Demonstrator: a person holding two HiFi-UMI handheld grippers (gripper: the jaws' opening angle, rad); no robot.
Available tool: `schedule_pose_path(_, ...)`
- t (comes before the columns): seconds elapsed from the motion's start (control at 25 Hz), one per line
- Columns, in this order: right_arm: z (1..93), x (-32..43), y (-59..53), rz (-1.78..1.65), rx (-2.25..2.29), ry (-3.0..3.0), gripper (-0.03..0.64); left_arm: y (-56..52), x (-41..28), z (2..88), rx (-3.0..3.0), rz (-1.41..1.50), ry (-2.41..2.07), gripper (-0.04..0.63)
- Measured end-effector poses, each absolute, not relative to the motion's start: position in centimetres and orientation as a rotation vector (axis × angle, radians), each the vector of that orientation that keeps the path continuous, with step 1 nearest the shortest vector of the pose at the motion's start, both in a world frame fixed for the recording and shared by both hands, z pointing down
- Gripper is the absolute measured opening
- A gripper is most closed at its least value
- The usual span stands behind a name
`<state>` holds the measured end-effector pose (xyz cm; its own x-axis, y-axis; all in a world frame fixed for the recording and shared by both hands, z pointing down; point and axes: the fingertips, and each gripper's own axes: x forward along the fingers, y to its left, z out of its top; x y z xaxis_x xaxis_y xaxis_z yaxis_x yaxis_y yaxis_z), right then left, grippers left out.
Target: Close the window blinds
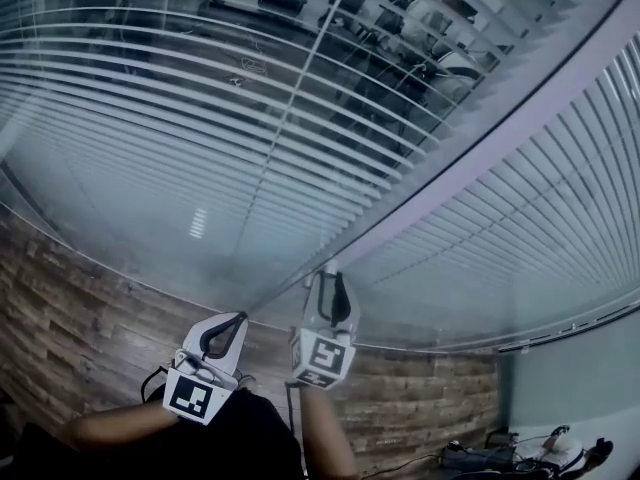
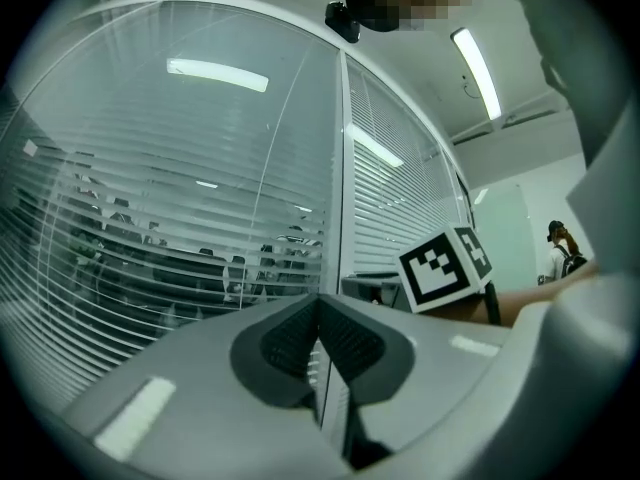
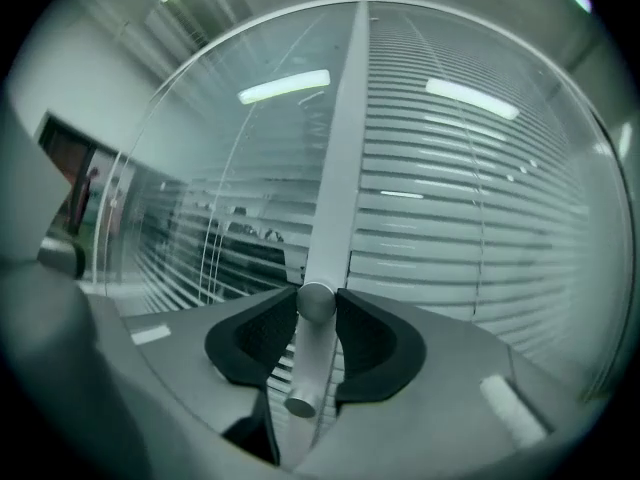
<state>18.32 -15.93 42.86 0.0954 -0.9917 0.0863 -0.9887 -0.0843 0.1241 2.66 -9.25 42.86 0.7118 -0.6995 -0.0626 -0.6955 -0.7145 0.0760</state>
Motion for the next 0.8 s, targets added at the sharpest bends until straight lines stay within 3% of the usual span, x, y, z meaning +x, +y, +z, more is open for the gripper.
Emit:
schedule_pose_path(0.28,43.4,18.7,-16.2,0.832,2.491,-2.467,0.129,-9.8,2.3,43.9,2.852,-0.116,-1.156,0.002)
schedule_pose_path(0.56,42.1,17.3,-15.9,-0.154,2.105,-1.956,0.186,-8.9,1.9,43.6,2.842,-0.112,-1.153,0.002)
schedule_pose_path(0.68,42.1,18.0,-16.7,-0.305,1.965,-1.809,0.135,-8.6,2.9,43.1,2.844,-0.099,-1.15,0.002)
schedule_pose_path(0.8,42.9,17.9,-17.1,-0.196,2.055,-1.93,0.129,-8.6,2.4,44.0,2.835,-0.122,-1.157,0.002)
